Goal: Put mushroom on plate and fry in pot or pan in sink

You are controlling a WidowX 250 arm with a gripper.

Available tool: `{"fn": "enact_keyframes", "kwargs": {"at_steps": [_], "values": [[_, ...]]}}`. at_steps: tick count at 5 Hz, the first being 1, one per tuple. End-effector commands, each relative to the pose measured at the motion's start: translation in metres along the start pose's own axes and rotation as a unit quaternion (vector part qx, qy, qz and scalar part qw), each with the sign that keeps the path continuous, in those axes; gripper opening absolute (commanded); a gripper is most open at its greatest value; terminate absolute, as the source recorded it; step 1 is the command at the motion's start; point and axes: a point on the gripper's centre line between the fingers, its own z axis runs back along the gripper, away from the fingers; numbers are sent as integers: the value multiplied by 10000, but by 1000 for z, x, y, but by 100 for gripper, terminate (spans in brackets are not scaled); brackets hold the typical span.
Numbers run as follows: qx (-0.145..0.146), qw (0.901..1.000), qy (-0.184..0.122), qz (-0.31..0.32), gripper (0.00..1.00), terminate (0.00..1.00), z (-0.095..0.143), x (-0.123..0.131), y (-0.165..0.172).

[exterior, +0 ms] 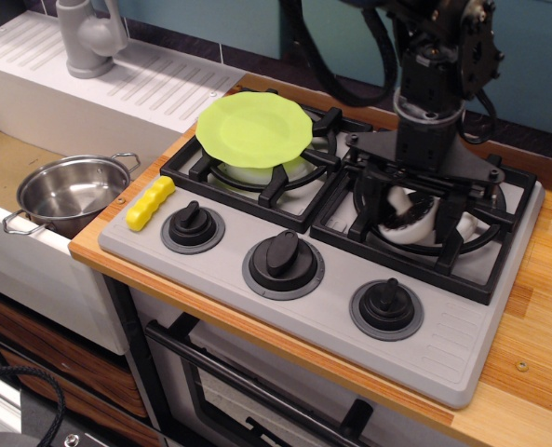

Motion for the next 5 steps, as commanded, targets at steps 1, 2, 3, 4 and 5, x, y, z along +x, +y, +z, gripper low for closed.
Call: {"fn": "enact_keyframes", "kwargs": {"at_steps": [1,2,3,4,5], "values": [[47,9987,-328,-382,0,0,60,26,27],[1,9974,-291,-660,0,0,64,39,54],[26,9957,-306,-870,0,0,66,49,78],[-14,9940,-370,-1032,0,0,63,55,97],[-17,9917,-541,-1163,0,0,59,57,113]]}}
